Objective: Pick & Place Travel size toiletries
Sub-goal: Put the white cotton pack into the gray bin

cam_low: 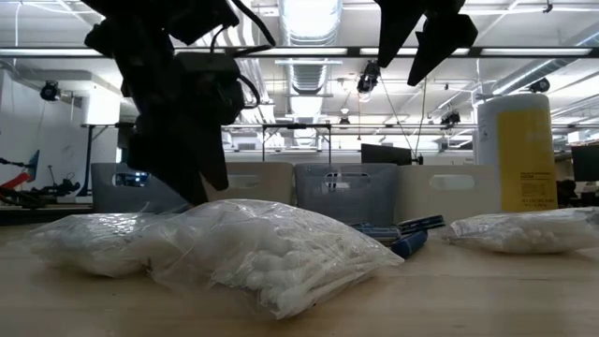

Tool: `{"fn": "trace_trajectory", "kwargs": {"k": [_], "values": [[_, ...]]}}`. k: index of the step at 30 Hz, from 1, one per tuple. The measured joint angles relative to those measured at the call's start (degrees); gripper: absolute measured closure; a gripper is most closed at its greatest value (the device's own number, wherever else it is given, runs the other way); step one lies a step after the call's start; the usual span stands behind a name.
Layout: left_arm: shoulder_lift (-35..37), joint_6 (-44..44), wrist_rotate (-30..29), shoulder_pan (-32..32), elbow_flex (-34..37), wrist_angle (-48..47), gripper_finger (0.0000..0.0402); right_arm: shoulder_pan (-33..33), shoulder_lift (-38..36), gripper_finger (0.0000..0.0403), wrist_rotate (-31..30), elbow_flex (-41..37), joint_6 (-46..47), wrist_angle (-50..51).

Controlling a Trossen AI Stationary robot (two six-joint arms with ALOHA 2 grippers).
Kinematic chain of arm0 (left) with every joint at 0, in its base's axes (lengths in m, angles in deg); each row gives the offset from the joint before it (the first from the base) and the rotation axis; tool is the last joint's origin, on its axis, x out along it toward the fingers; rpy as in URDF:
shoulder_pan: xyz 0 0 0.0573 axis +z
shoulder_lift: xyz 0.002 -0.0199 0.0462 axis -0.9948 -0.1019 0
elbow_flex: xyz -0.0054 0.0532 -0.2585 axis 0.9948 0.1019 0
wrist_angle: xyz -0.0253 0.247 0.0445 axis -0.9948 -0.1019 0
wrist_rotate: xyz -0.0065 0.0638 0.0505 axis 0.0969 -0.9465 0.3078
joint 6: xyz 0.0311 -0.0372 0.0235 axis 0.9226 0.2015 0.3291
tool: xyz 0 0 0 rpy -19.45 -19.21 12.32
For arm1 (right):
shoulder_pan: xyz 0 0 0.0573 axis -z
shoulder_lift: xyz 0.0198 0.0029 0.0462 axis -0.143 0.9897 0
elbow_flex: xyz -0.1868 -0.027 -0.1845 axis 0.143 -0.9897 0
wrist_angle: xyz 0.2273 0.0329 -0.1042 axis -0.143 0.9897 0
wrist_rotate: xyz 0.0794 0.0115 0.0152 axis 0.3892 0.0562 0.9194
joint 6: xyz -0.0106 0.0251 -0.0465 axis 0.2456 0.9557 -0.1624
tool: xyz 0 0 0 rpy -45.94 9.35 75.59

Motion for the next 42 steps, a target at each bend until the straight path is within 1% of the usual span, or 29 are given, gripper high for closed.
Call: {"fn": "trace_trajectory", "kwargs": {"k": [11, 13, 20, 24, 27, 30, 35, 37, 42], "values": [[-2.0, 0.3, 0.5, 0.0, 0.0, 1.6, 0.0165, 0.0, 0.0, 0.0039, 0.0, 0.0, -0.2, 0.1], [-2.0, 0.3, 1.5, -0.1, 0.0, 1.6, 0.0172, 0.0, 0.0, 0.0039, 0.0, 0.0, -0.2, 0.1], [-1.7, 0.0, 2.0, -1.5, 0.0, 1.6, 0.0216, 0.0, 0.0, 0.0039, -0.1, 0.0, -0.2, 0.1], [-1.7, 0.3, 4.1, -3.4, -0.8, 1.4, 0.023, 0.0, 0.0, 0.0039, -0.1, 0.0, -0.1, 0.1], [-1.6, 1.1, 5.0, -4.9, -1.4, 0.5, 0.0232, 0.0, 0.0, 0.0039, -0.1, 0.0, -0.2, 0.1], [-1.6, 1.1, 5.0, -6.3, -2.3, -2.4, 0.0232, 0.0, 0.0, 0.0039, -0.1, 0.0, -0.2, 0.1], [-1.4, 1.7, 6.9, -7.8, -2.4, -2.1, 0.0232, 0.0, 0.0, 0.0039, -0.1, 0.0, -0.2, 0.1], [-1.3, 1.7, 5.6, -8.2, -2.3, -2.2, 0.0232, 0.0, 0.0, 0.0039, -0.1, 0.0, -0.2, 0.1], [0.0, 2.6, -5.1, -8.8, -2.5, -2.0, 0.0232, 0.0, 0.0, 0.0039, -0.1, 0.0, -0.2, 0.0]]}}
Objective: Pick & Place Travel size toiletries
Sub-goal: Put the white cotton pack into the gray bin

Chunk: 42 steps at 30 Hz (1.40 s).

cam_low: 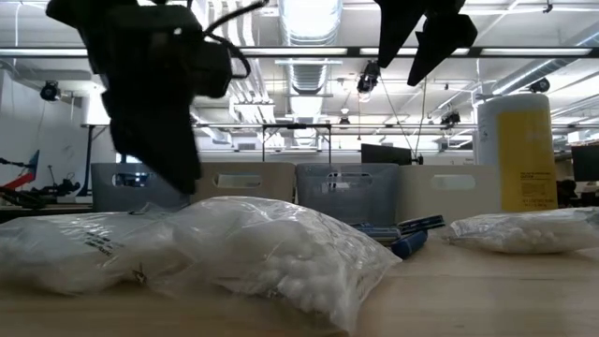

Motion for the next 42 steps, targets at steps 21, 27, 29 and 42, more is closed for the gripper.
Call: {"fn": "trace_trajectory", "kwargs": {"k": [21, 27, 29, 42], "values": [[-0.3, 3.5, 4.7, 2.5, 2.5, 5.6, 0.0232, 0.0, 0.1, 0.0039, 0.0, 0.0, 0.2, -0.1], [-2.0, 4.8, 1.0, 2.5, 2.5, 5.4, 0.0232, 0.0, 0.1, 0.0039, 0.0, 0.0, 0.6, -0.1], [-2.0, 4.5, -0.1, 2.5, 2.5, 5.6, 0.0232, 0.0, 0.1, 0.0039, 0.0, 0.0, 0.6, -0.1], [-2.0, 9.0, -4.8, 2.4, 2.2, 5.2, 0.0232, 0.0, 0.1, 0.0039, 0.0, 0.0, 0.6, -0.1]]}}
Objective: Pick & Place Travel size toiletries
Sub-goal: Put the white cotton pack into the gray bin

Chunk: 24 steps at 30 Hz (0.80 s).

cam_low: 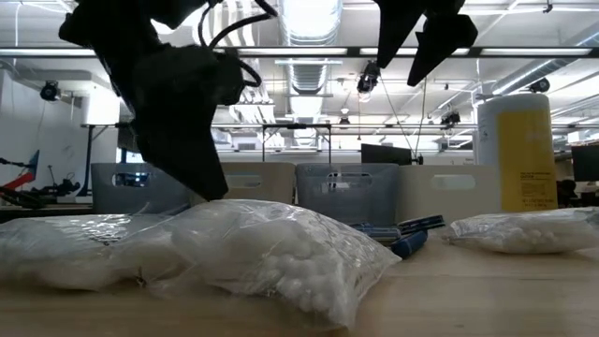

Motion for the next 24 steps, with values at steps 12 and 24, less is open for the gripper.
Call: {"fn": "trace_trajectory", "kwargs": {"k": [12, 24], "values": [[-6.1, -2.3, 16.9, 0.0, 0.4, 5.7, 0.0232, 0.0, 0.0, 0.0039, 0.0, -0.1, 0.0, -0.2], [-5.5, -0.3, 13.4, -0.6, 0.4, 5.2, 0.0361, 0.0, 0.0, 0.0039, 0.0, -0.1, 0.0, -0.2]]}}
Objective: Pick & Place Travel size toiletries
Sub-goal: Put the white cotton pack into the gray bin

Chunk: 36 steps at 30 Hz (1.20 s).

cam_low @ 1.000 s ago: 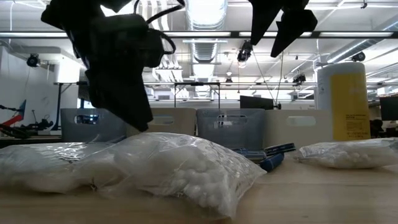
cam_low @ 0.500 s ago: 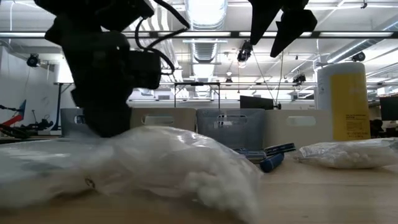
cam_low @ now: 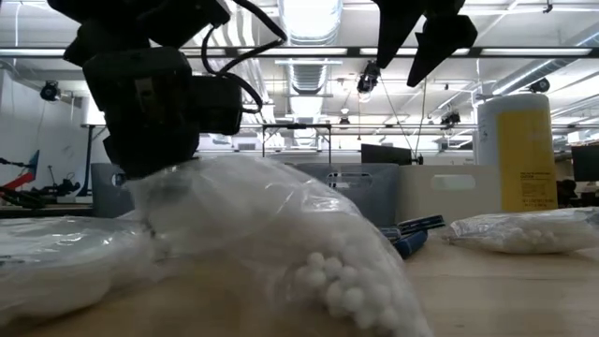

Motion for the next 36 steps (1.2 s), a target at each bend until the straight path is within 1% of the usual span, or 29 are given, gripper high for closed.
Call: {"fn": "trace_trajectory", "kwargs": {"k": [2, 3, 7, 11, 14, 16, 18, 19, 24, 26, 27, 29, 34, 36], "values": [[0.9, 0.2, -1.4, 0.0, 0.1, -0.6, 0.0388, 0.0, 0.0, 0.0039, 0.0, 0.0, 0.0, 0.0], [1.2, 0.2, -2.4, 0.0, 0.1, -1.0, 0.0392, 0.0, 0.0, 0.0039, 0.0, 0.0, 0.0, 0.0], [4.2, 0.0, -4.5, 0.1, 0.2, -2.0, 0.0394, 0.0, 0.0, 0.0039, 0.0, -0.1, -0.2, 0.0], [9.0, -0.4, -6.8, 0.1, 0.2, -4.3, 0.0399, 0.0, 0.0, 0.0039, 0.0, -0.2, -0.2, 0.0], [14.2, -1.0, -10.6, 0.0, 0.2, -4.9, 0.0399, 0.0, 0.0, 0.0039, 0.0, -0.2, -0.2, 0.2], [18.1, -1.5, -14.1, 0.1, 0.2, -4.6, 0.04, 0.0, 0.0, 0.0039, 0.0, -0.2, -0.2, 0.3], [22.0, -2.4, -19.5, 0.2, 0.2, -4.4, 0.04, 0.0, 0.0, 0.0039, 0.0, -0.3, -0.2, 0.3], [23.9, -3.2, -23.1, 0.2, 0.2, -4.8, 0.04, 0.0, 0.0, 0.0039, -0.1, -0.3, -0.2, 0.4], [30.5, -11.4, -47.4, 1.1, 0.2, -8.9, 0.04, 0.0, 0.0, 0.0039, -1.7, -0.3, 0.0, 0.3], [31.3, -13.1, -53.8, 2.7, 0.2, -9.8, 0.04, 0.0, 0.0, 0.0039, -2.0, -0.3, 0.0, 0.3], [31.3, -13.1, -55.1, 3.9, 0.2, -9.9, 0.04, 0.1, 0.0, 0.0039, -2.1, -0.3, 0.0, 0.3], [30.3, -12.5, -55.0, 7.2, 0.2, -10.0, 0.04, 0.2, 0.0, 0.0039, -2.9, -0.3, 0.0, 0.3], [24.3, -13.1, -46.7, 15.5, 0.3, -10.2, 0.0401, 0.4, 0.0, 0.0039, -3.2, -0.3, 0.0, 0.3], [21.3, -15.2, -45.9, 17.3, 0.3, -10.3, 0.04, 0.4, 0.0, 0.0039, -3.2, -0.3, 0.0, 0.3]]}}
